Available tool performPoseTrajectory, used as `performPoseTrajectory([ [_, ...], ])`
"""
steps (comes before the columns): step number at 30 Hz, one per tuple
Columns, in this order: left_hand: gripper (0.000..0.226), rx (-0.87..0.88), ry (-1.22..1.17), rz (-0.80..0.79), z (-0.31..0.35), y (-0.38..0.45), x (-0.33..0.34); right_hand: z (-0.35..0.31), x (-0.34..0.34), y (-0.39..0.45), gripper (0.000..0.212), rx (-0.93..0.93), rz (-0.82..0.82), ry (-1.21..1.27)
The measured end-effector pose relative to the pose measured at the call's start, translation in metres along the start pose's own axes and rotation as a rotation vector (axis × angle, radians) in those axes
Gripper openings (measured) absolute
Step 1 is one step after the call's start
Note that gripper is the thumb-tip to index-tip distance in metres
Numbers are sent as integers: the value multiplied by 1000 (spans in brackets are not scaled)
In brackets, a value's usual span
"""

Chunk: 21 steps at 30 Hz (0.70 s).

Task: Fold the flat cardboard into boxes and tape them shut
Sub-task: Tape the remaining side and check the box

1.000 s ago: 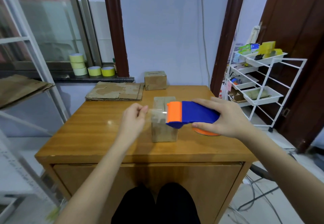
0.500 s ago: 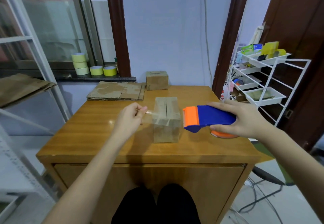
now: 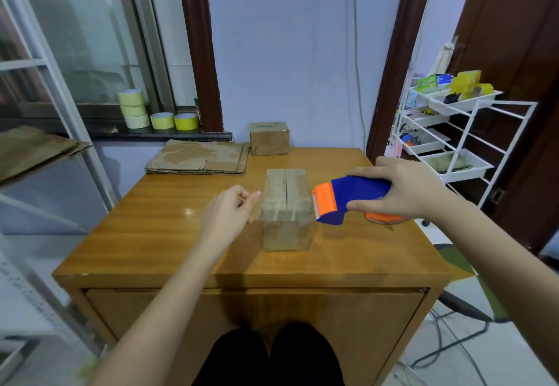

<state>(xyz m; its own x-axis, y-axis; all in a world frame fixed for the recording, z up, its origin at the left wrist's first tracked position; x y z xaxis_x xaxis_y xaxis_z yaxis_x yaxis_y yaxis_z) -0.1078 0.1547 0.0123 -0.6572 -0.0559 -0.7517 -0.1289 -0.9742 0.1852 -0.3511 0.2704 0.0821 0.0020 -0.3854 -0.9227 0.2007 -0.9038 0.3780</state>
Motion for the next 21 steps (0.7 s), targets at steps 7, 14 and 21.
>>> performPoseTrajectory([
  [7,30,0,-31,-32,-2,7,5,-1,-2,5,88,34,-84,7],
  [14,30,3,-100,-83,-3,13,15,5,4,7,87,65,-121,39],
  [21,29,-19,-179,-118,-12,15,31,10,22,9,84,83,-165,136],
])
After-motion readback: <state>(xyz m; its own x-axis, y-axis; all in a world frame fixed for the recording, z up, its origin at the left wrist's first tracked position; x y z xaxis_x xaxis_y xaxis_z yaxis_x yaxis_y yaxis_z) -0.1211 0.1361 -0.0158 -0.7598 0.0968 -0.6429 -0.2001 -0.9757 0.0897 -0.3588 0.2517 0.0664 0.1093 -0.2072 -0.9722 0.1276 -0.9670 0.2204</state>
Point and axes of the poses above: each hand's wrist, its own y-axis towards the middle knuckle, its own x-axis out of the palm, z = x × y, the point moved 9 cm from there along y, towards the middle knuckle, and after that the axes turned 11 degrees about -x, right-handed, at the moved point
